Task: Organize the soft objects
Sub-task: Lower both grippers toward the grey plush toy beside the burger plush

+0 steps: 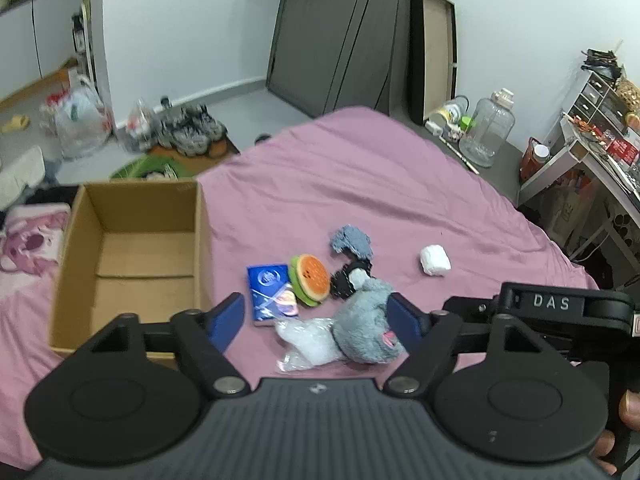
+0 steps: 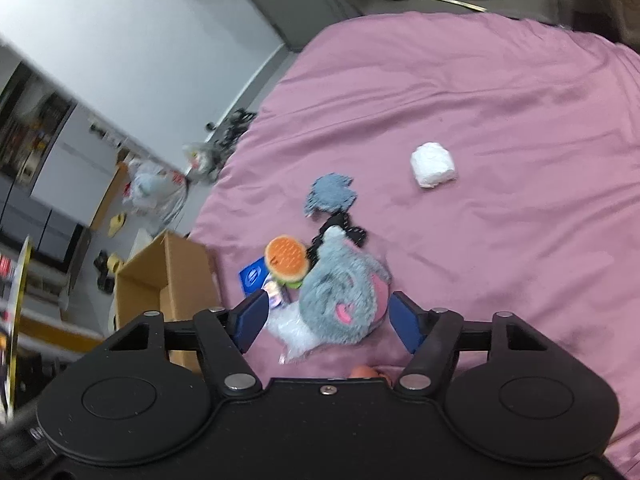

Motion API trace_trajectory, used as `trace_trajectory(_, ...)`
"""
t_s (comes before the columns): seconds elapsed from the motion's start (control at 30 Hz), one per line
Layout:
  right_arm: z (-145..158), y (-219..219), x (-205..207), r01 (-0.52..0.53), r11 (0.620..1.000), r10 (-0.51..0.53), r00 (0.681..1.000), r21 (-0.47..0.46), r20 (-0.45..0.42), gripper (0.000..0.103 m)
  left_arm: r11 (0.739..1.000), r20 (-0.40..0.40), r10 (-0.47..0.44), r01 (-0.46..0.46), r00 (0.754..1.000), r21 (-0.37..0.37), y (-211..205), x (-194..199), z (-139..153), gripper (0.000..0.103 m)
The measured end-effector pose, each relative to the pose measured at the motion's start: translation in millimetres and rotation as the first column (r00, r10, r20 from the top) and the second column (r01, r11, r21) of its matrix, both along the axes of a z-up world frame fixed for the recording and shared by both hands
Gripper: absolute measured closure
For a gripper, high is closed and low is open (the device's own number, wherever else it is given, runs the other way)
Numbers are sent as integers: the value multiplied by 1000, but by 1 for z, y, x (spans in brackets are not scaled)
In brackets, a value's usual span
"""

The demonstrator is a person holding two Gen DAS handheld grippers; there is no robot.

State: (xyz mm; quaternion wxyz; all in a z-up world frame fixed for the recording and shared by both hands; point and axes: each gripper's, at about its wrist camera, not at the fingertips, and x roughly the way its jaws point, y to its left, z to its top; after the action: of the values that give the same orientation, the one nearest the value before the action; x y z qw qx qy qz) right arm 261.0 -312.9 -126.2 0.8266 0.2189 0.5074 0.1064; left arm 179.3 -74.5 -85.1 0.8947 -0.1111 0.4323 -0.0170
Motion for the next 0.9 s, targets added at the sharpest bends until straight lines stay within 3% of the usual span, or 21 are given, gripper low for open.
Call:
trace_trajectory(0.1,-11,-1,8,23,999,-22,999,25,-35,40,998,-45,19,-22,999,-55,-2,11,-14,39)
trace_trajectory(0.37,-37,6,21,80,995,-73,991,62,-110,47,994,-118,29,-41,993,-97,-16,35,-48,49)
trace_trajectory(0.5,-54,17,25,96,994,-87,984,55,-152,54,987,-161,50,-73,986,-145,-18,43,-68,61)
trace_trajectory(0.9,-90,24,46,155,988,-146,962,21,-231,64,960,-247,70,-132,966,-246,-21,61,-113,62)
